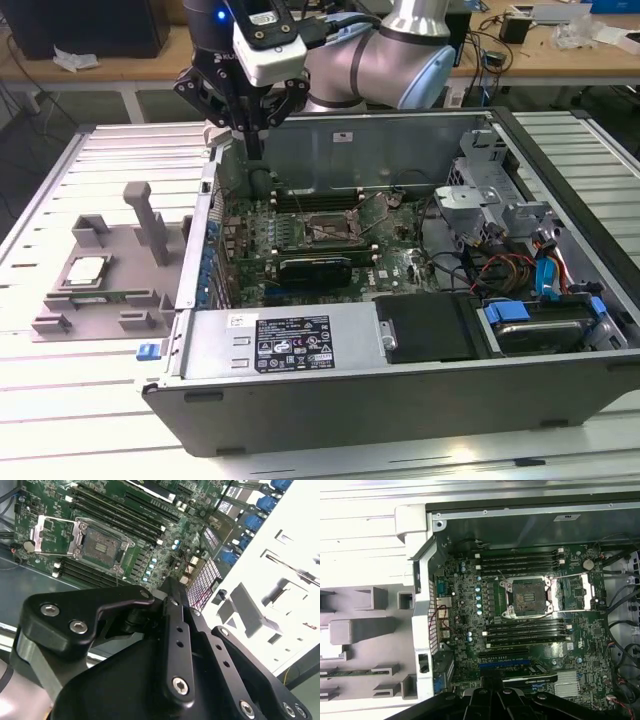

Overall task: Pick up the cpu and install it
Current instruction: 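Reach for the cpu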

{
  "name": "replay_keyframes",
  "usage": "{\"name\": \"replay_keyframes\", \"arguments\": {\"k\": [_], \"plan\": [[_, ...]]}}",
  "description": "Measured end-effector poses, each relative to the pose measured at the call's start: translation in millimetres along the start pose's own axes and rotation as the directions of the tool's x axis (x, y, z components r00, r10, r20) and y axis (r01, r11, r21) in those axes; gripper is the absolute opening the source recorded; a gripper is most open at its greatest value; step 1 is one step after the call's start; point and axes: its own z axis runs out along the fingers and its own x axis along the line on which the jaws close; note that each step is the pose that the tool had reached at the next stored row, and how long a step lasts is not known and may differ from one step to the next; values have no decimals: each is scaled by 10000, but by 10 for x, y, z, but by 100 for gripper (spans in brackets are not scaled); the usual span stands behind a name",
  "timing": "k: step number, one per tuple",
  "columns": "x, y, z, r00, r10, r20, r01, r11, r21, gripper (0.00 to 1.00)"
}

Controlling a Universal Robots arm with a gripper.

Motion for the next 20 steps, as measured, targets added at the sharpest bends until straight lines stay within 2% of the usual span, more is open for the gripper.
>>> {"name": "replay_keyframes", "arguments": {"k": [9, 13, 20], "plan": [[115, -9, -3, 10000, 0, 0, 0, 10000, 0, 11], [212, -16, -5, 10000, 1, 0, -1, 10000, -1, 11], [321, -24, -9, 10000, 0, -1, 0, 10000, 0, 11]]}}
